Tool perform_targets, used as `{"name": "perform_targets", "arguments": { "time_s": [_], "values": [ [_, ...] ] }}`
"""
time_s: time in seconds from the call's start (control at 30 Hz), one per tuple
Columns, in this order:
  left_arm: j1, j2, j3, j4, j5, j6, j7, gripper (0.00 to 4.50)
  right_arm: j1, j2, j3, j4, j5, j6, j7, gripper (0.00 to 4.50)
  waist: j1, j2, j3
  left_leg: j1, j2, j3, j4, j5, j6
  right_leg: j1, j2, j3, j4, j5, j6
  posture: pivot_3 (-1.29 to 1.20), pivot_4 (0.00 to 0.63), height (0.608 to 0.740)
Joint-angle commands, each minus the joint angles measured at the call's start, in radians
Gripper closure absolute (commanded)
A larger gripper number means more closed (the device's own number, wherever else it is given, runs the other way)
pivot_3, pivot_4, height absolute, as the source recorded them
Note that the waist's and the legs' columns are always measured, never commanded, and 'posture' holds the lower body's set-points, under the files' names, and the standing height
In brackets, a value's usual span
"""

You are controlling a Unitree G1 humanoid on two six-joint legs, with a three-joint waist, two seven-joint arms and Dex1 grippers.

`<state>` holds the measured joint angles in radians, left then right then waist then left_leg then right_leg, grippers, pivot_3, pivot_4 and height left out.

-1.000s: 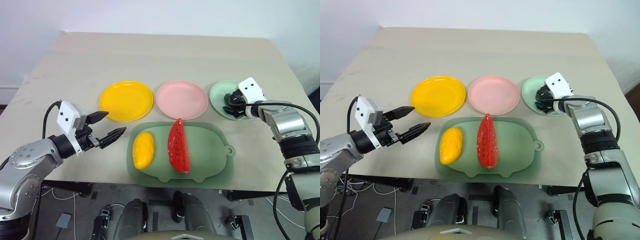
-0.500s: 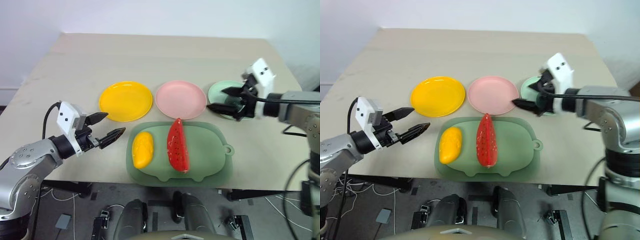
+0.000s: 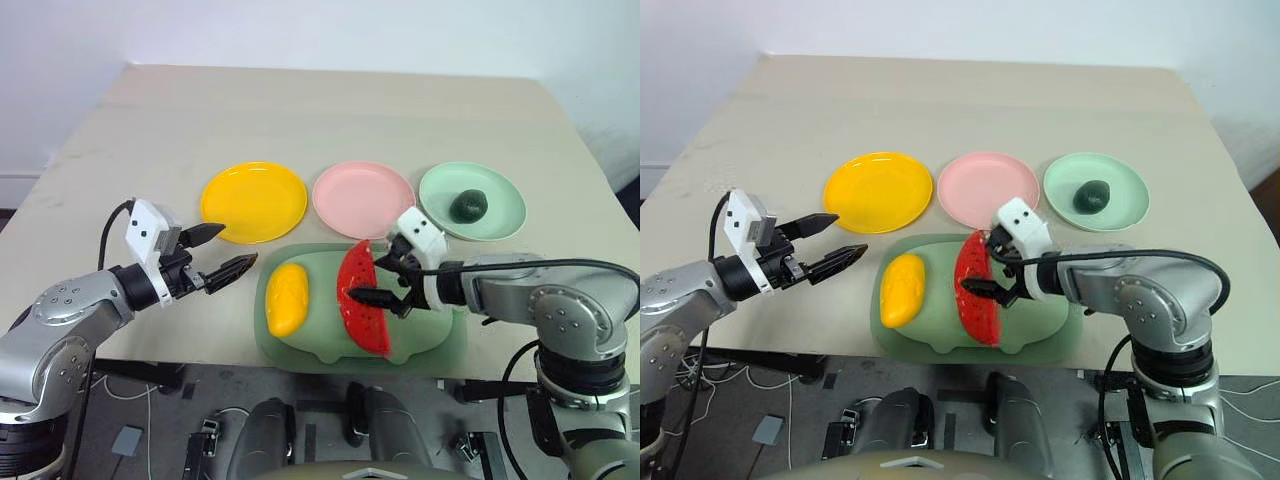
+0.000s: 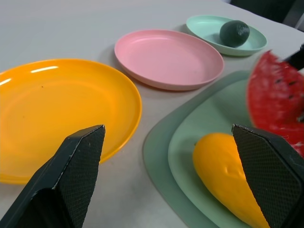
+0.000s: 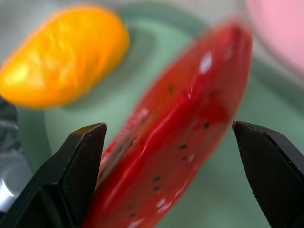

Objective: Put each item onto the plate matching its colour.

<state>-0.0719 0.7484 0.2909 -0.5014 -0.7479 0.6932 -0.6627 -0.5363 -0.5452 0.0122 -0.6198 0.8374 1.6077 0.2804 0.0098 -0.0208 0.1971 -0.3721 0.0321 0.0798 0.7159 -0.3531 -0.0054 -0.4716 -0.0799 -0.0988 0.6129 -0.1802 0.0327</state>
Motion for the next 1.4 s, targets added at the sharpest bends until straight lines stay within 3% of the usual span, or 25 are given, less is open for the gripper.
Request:
{"name": "perform_targets", "arguments": {
  "time_s": [0.03, 0.2, 0.47, 0.63, 0.77, 0.9, 1.1, 1.3, 1.4],
  "values": [
    [0.008, 0.005, 0.031, -0.046, -0.005, -0.007, 0.011, 0.0, -0.009, -0.074, 0.058, -0.044, -0.049, 0.007, -0.035, 0.04, 0.001, 0.0, 0.0, 0.0, 0.0, 0.0, 0.0, 0.0, 0.0, 0.0, 0.0, 0.0, 0.0, 0.0, 0.0, 0.0, 0.15, 0.74],
    [0.024, 0.002, 0.033, -0.053, -0.002, -0.015, 0.018, 0.0, -0.011, -0.129, 0.101, -0.03, -0.093, -0.023, -0.011, 0.04, 0.002, 0.0, 0.0, 0.0, 0.0, 0.0, 0.0, 0.0, 0.0, 0.001, 0.0, 0.0, -0.001, 0.0, 0.0, 0.0, 0.15, 0.74],
    [0.021, -0.006, 0.032, -0.046, 0.014, -0.035, 0.029, 0.0, -0.11, -0.196, 0.119, 0.059, -0.134, -0.137, 0.084, 1.91, 0.001, -0.001, 0.0, 0.0, 0.0, 0.0, 0.0, 0.0, 0.0, 0.001, 0.0, 0.0, -0.001, 0.0, 0.0, 0.0, 0.15, 0.74],
    [0.022, -0.009, 0.036, -0.043, 0.023, -0.044, 0.028, 0.0, -0.297, -0.189, 0.14, 0.273, -0.227, -0.294, 0.156, 2.02, -0.006, 0.0, 0.0, -0.001, 0.0, 0.0, 0.0, 0.0, 0.0, -0.001, 0.001, 0.0, -0.001, 0.0, 0.0, 0.0, 0.15, 0.74],
    [0.02, -0.007, 0.034, -0.034, 0.029, -0.053, 0.024, 0.0, -0.415, -0.172, 0.246, 0.49, -0.37, -0.497, 0.234, 2.02, -0.007, 0.0, 0.0, -0.001, 0.0, 0.0, 0.0, 0.0, 0.0, -0.001, 0.001, 0.0, 0.0, 0.0, 0.0, 0.0, 0.15, 0.74],
    [0.004, -0.003, 0.022, -0.038, 0.041, -0.053, 0.029, 0.0, -0.502, -0.083, 0.388, 0.821, -0.571, -0.789, 0.314, 2.02, -0.01, -0.001, 0.0, -0.001, 0.0, 0.001, 0.0, 0.0, 0.0, -0.001, 0.001, 0.0, -0.001, 0.0, 0.0, 0.0, 0.15, 0.74],
    [0.02, -0.003, 0.029, -0.09, 0.038, -0.024, 0.063, 0.0, -0.568, 0.016, 0.42, 1.13, -0.703, -1.009, 0.414, 2.02, -0.019, 0.0, 0.0, -0.002, 0.0, 0.0, 0.0, 0.0, 0.0, -0.001, 0.0, 0.0, 0.0, 0.0, 0.0, 0.0, 0.15, 0.74],
    [0.057, 0.004, 0.043, -0.153, 0.009, 0.034, 0.096, 0.0, -0.584, 0.038, 0.384, 1.184, -0.778, -1.155, 0.464, 0.07, -0.024, 0.001, 0.0, -0.001, 0.001, 0.0, 0.0, 0.0, 0.0, -0.001, 0.0, 0.0, 0.0, 0.0, 0.0, 0.0, 0.15, 0.74],
    [0.071, 0.013, 0.077, -0.193, -0.041, 0.099, 0.134, 0.0, -0.557, 0.013, 0.331, 1.074, -0.785, -1.245, 0.464, 0.03, -0.024, 0.001, 0.001, -0.001, 0.001, 0.0, 0.0, 0.0, 0.0, -0.002, 0.0, 0.0, 0.001, 0.0, 0.0, 0.0, 0.15, 0.74]
  ]
}}
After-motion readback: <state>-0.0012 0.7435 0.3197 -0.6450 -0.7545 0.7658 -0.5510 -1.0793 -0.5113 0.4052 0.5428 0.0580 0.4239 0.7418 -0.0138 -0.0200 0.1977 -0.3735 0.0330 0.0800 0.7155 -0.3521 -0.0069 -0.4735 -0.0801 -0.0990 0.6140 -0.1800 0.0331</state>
